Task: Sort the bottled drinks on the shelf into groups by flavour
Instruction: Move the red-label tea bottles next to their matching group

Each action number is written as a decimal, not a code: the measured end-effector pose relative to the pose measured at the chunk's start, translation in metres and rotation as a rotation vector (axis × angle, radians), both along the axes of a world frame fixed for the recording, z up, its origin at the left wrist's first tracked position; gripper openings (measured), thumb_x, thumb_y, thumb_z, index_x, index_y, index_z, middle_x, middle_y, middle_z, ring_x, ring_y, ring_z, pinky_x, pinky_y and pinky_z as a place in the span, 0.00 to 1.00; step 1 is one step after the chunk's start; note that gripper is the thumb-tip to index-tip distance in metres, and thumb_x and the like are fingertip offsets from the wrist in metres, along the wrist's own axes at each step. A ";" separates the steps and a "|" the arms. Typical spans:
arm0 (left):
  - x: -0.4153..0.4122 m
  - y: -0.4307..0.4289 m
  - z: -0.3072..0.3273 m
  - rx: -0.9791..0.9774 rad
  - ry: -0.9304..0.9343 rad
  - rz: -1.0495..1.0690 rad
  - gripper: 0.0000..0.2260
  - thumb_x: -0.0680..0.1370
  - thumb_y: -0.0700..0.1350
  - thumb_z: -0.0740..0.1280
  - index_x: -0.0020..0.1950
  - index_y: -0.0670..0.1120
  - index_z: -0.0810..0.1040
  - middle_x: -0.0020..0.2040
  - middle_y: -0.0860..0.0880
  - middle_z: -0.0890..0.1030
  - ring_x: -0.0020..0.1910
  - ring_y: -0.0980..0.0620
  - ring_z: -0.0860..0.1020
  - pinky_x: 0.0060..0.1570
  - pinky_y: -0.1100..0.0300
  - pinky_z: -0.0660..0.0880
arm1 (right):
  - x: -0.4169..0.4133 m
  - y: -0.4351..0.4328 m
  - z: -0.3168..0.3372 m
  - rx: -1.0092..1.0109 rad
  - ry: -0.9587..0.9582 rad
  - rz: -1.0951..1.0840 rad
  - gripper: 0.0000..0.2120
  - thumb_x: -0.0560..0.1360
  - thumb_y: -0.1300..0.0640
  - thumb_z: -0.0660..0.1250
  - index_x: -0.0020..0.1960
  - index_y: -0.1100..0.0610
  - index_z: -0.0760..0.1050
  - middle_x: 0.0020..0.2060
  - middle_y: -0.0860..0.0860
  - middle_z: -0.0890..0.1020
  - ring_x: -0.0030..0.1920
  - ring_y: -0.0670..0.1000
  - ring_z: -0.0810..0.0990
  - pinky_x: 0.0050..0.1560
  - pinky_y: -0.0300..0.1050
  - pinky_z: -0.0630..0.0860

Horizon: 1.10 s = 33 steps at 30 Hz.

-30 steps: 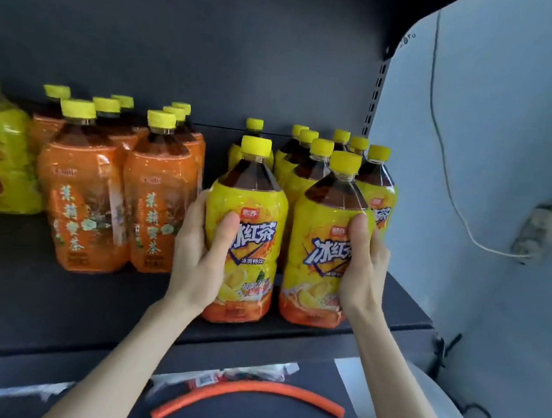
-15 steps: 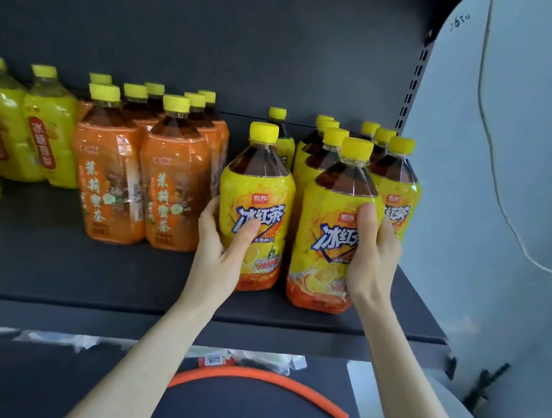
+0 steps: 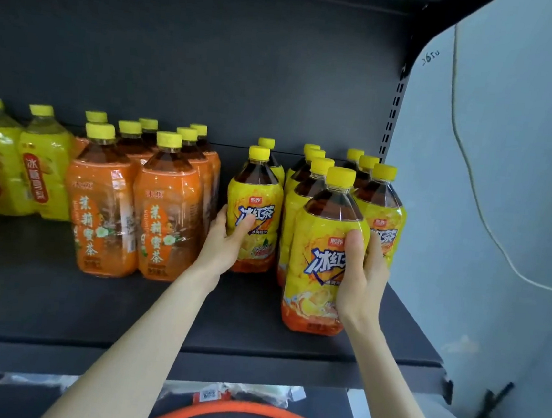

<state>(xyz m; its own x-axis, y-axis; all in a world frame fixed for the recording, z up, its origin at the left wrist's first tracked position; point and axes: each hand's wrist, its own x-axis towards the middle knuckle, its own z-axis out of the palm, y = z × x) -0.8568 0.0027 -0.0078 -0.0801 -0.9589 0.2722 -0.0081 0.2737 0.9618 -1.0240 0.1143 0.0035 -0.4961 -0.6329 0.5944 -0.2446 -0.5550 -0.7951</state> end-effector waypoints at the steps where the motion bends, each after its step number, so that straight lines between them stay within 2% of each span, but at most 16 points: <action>1: -0.001 -0.004 0.002 0.003 0.000 -0.010 0.28 0.76 0.57 0.64 0.74 0.52 0.62 0.68 0.48 0.71 0.64 0.50 0.73 0.62 0.51 0.72 | 0.001 -0.001 0.000 -0.002 0.001 0.003 0.17 0.72 0.36 0.59 0.49 0.47 0.74 0.46 0.49 0.83 0.48 0.50 0.82 0.50 0.53 0.80; 4: -0.005 -0.013 0.007 0.010 -0.012 -0.007 0.25 0.78 0.53 0.62 0.74 0.50 0.63 0.65 0.49 0.74 0.62 0.50 0.74 0.57 0.56 0.72 | 0.003 -0.001 0.000 -0.009 -0.021 0.009 0.16 0.72 0.36 0.59 0.49 0.45 0.74 0.47 0.49 0.83 0.49 0.49 0.83 0.49 0.50 0.80; 7: -0.010 -0.020 0.007 0.018 -0.010 0.010 0.25 0.79 0.53 0.62 0.74 0.49 0.61 0.66 0.48 0.73 0.63 0.49 0.73 0.57 0.56 0.71 | 0.004 -0.002 -0.001 -0.010 -0.016 -0.002 0.16 0.71 0.35 0.59 0.49 0.45 0.75 0.46 0.47 0.83 0.48 0.48 0.83 0.48 0.47 0.80; 13: -0.015 -0.028 0.006 -0.015 -0.027 0.034 0.26 0.80 0.53 0.60 0.75 0.48 0.59 0.67 0.47 0.72 0.61 0.51 0.72 0.56 0.58 0.70 | 0.002 -0.005 -0.003 -0.010 -0.016 -0.018 0.15 0.72 0.36 0.59 0.48 0.45 0.75 0.45 0.47 0.83 0.48 0.49 0.83 0.48 0.51 0.80; 18: -0.017 -0.032 0.005 0.000 -0.053 0.057 0.27 0.79 0.54 0.60 0.76 0.47 0.58 0.69 0.46 0.71 0.66 0.47 0.71 0.58 0.57 0.69 | 0.003 -0.005 -0.003 -0.013 -0.022 -0.009 0.19 0.71 0.35 0.58 0.50 0.48 0.74 0.47 0.48 0.83 0.48 0.47 0.83 0.46 0.44 0.80; 21: -0.014 -0.023 0.011 0.010 -0.103 0.075 0.25 0.79 0.53 0.61 0.74 0.46 0.61 0.69 0.45 0.72 0.66 0.46 0.71 0.60 0.55 0.69 | 0.004 -0.004 -0.003 -0.016 -0.037 -0.024 0.22 0.70 0.34 0.59 0.53 0.50 0.73 0.48 0.49 0.82 0.48 0.46 0.83 0.45 0.41 0.79; 24: -0.010 0.009 0.012 -0.071 -0.102 0.118 0.22 0.81 0.51 0.59 0.73 0.46 0.64 0.67 0.48 0.71 0.66 0.49 0.70 0.58 0.61 0.67 | 0.007 -0.001 -0.005 -0.016 -0.067 -0.033 0.20 0.68 0.33 0.59 0.52 0.45 0.69 0.49 0.48 0.80 0.49 0.45 0.82 0.46 0.41 0.79; 26: -0.006 0.035 0.007 -0.168 -0.032 0.146 0.18 0.81 0.51 0.57 0.69 0.46 0.69 0.64 0.51 0.74 0.65 0.53 0.71 0.59 0.66 0.67 | 0.013 0.001 -0.004 -0.020 -0.065 -0.032 0.18 0.68 0.33 0.58 0.50 0.44 0.68 0.46 0.46 0.79 0.45 0.39 0.80 0.44 0.35 0.77; 28: -0.005 0.061 0.004 -0.237 0.096 0.076 0.15 0.82 0.51 0.54 0.65 0.48 0.73 0.60 0.54 0.77 0.62 0.58 0.73 0.61 0.65 0.69 | 0.023 0.000 -0.003 -0.022 -0.048 -0.034 0.21 0.68 0.33 0.55 0.51 0.48 0.68 0.44 0.44 0.78 0.41 0.35 0.77 0.42 0.30 0.73; 29: -0.005 0.072 0.004 -0.250 0.147 0.025 0.15 0.82 0.51 0.52 0.64 0.50 0.73 0.58 0.55 0.78 0.60 0.61 0.75 0.60 0.64 0.70 | 0.030 -0.001 -0.003 -0.018 -0.036 -0.036 0.23 0.69 0.33 0.54 0.52 0.49 0.68 0.44 0.44 0.77 0.40 0.34 0.76 0.42 0.30 0.71; 31: -0.006 0.087 0.003 -0.260 0.208 -0.050 0.17 0.82 0.53 0.50 0.65 0.51 0.70 0.57 0.56 0.79 0.56 0.64 0.77 0.53 0.68 0.73 | 0.045 -0.004 -0.006 -0.003 -0.004 -0.030 0.21 0.70 0.33 0.54 0.52 0.48 0.67 0.44 0.44 0.78 0.42 0.35 0.76 0.44 0.33 0.72; 33: -0.008 0.094 0.003 -0.260 0.218 -0.084 0.20 0.80 0.58 0.51 0.69 0.51 0.65 0.58 0.56 0.78 0.55 0.63 0.77 0.49 0.68 0.75 | 0.059 -0.007 -0.010 0.024 0.022 -0.006 0.16 0.72 0.33 0.53 0.50 0.43 0.65 0.46 0.44 0.79 0.47 0.41 0.78 0.50 0.43 0.75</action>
